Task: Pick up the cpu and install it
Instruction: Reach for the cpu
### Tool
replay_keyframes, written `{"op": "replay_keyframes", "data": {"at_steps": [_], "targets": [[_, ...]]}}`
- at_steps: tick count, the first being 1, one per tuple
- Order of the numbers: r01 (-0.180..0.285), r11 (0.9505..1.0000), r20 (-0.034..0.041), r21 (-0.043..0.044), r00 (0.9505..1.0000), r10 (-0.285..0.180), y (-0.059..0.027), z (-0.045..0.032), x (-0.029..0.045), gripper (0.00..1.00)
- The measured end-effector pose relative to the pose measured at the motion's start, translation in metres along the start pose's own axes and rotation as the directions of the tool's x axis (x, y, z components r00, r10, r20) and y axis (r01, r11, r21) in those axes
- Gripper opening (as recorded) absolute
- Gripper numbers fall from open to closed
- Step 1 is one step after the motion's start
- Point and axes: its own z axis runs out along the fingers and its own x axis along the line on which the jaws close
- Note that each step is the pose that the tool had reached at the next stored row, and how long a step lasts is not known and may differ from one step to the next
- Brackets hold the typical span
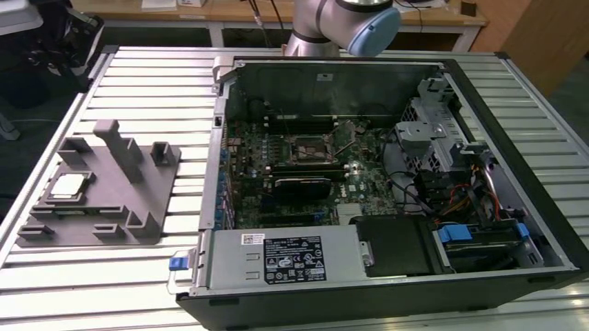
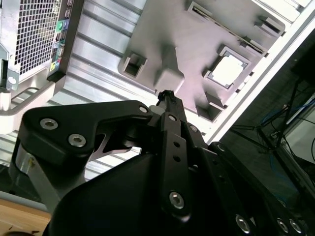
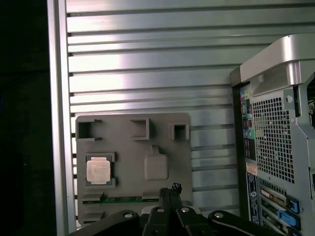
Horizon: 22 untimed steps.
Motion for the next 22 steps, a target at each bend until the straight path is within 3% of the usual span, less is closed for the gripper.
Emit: {"op": "replay_keyframes", "data": {"at_steps": [22], "targets": [[0.0, 1.0, 0.0, 0.0001, 1.0, 0.0, -0.0019, 0.0019, 0.0229, 0.11]]}}
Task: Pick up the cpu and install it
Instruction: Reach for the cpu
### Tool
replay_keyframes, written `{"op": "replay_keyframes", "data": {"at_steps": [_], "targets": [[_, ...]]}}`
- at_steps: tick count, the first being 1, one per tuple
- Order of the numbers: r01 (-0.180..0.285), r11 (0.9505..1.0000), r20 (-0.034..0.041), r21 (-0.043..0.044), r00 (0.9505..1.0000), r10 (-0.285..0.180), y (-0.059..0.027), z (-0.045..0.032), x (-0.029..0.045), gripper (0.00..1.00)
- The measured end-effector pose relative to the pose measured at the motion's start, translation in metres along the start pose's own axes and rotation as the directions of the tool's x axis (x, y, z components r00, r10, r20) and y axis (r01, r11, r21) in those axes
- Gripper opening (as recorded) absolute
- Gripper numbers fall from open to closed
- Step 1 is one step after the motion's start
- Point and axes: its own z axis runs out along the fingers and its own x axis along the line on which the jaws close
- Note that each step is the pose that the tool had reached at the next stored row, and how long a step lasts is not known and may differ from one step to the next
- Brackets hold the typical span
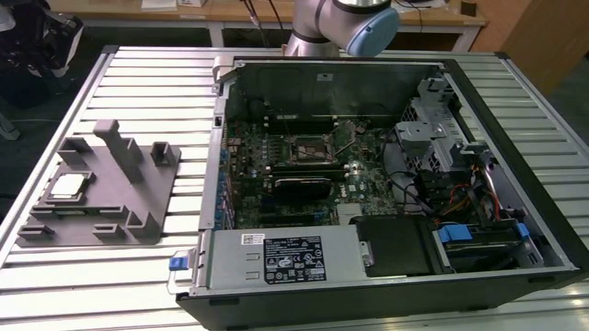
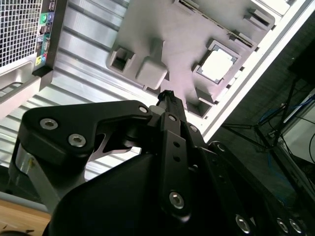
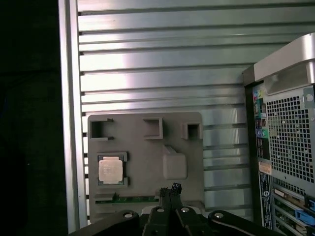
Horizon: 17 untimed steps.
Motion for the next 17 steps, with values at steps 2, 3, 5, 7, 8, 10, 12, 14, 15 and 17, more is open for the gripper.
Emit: {"op": "replay_keyframes", "data": {"at_steps": [2, 3, 5, 7, 8, 10, 12, 14, 15, 17], "targets": [[0.0, 1.0, 0.0001, -0.0001, 1.0, 0.0, -0.0002, 0.0013, 0.0021, 0.11], [0.0, 1.0, 0.0001, -0.0001, 1.0, 0.0, -0.0003, 0.0018, 0.0031, 0.11], [0.0, 1.0, 0.0, 0.0, 1.0, 0.0, -0.0005, 0.0028, 0.0047, 0.11], [0.0, 1.0, 0.0001, -0.0001, 1.0, 0.0, -0.0006, 0.0039, 0.0061, 0.11], [0.0, 1.0, 0.0, 0.0, 1.0, 0.0, -0.0007, 0.0044, 0.0067, 0.11], [0.0, 1.0, 0.0, -0.0001, 1.0, 0.0, -0.0009, 0.0054, 0.0079, 0.11], [0.0, 1.0, 0.0, 0.0, 1.0, 0.0, -0.001, 0.0062, 0.0089, 0.11], [0.0, 1.0, 0.0001, -0.0001, 1.0, 0.0, -0.0011, 0.0071, 0.0098, 0.11], [0.0, 1.0, 0.0, -0.0001, 1.0, 0.0, -0.0012, 0.0075, 0.0103, 0.11], [0.0, 1.0, 0.0, 0.0, 1.0, 0.0, -0.0013, 0.0083, 0.0112, 0.11]]}}
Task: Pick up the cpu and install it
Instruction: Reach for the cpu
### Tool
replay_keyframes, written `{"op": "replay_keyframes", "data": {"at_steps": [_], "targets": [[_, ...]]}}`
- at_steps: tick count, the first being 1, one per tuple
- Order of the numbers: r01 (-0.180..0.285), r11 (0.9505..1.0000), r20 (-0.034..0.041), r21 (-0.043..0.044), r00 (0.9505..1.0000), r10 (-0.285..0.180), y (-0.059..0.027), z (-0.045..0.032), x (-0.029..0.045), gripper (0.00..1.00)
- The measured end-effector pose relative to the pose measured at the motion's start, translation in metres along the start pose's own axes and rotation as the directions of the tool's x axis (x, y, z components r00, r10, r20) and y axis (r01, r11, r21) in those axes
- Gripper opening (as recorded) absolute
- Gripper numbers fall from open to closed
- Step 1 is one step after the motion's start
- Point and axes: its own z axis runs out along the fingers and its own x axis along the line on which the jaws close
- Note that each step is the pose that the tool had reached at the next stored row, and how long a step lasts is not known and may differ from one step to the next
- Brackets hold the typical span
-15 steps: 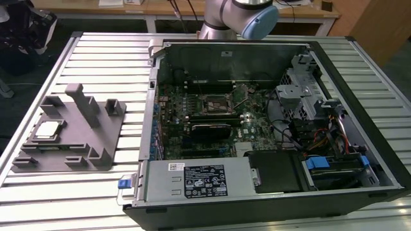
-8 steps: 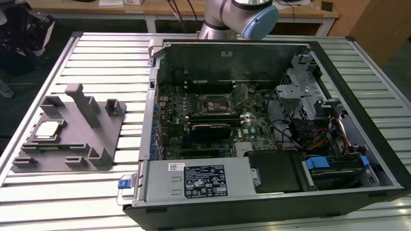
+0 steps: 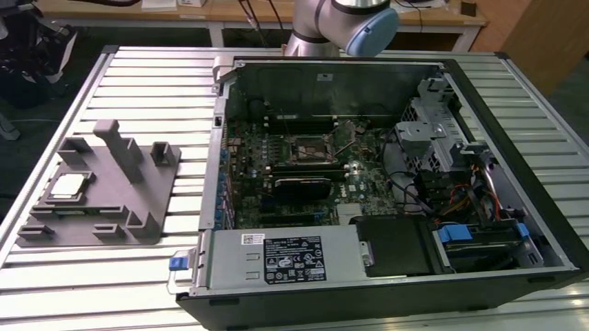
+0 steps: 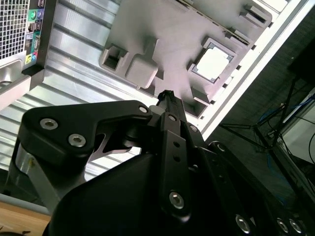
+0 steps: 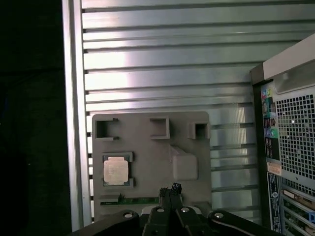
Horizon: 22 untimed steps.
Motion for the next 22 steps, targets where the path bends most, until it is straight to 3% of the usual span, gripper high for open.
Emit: {"op": "replay_keyframes", "data": {"at_steps": [22], "targets": [[0.0, 1.0, 0.0, 0.0, 1.0, 0.0, -0.0014, 0.0073, 0.0126, 0.11]]}}
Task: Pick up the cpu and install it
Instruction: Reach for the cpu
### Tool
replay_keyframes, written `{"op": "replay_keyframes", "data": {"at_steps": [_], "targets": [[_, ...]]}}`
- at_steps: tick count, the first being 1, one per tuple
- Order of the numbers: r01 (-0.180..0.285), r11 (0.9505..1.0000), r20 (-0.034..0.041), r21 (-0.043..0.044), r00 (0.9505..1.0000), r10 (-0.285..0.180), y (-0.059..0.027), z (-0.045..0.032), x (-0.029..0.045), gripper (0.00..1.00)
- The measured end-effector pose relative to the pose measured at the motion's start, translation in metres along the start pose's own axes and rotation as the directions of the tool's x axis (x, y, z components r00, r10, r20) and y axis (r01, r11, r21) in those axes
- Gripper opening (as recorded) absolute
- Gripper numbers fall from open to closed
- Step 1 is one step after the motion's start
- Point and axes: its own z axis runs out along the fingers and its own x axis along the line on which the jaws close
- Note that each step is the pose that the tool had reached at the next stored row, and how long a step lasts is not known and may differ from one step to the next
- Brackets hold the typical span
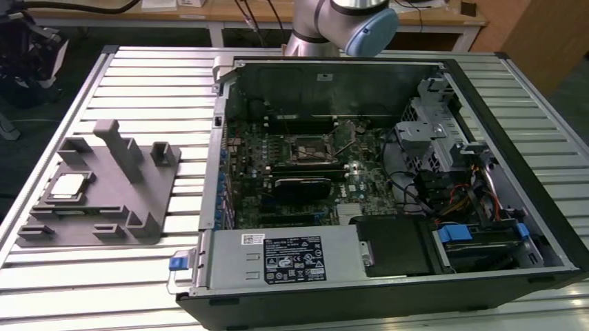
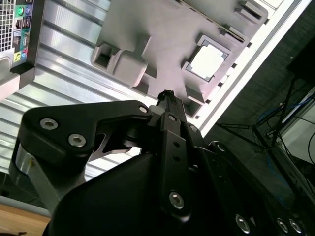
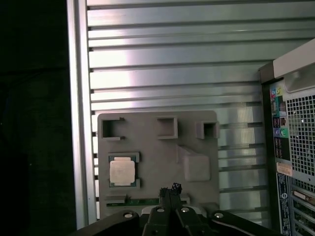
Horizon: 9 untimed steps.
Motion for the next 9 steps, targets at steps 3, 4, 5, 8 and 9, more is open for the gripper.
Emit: {"op": "replay_keyframes", "data": {"at_steps": [3, 4, 5, 8, 9], "targets": [[0.0, 1.0, 0.0, 0.0, 1.0, 0.0, -0.0002, 0.001, 0.0019, 0.11], [0.0, 1.0, 0.0, 0.0, 1.0, 0.0, -0.0003, 0.0014, 0.0026, 0.11], [0.0, 1.0, 0.0, 0.0, 1.0, 0.0, -0.0004, 0.0018, 0.0033, 0.11], [0.0, 1.0, 0.0002, -0.0002, 1.0, 0.0, -0.0007, 0.0035, 0.0053, 0.11], [0.0, 1.0, 0.0001, -0.0001, 1.0, 0.0, -0.0008, 0.0041, 0.0059, 0.11]]}}
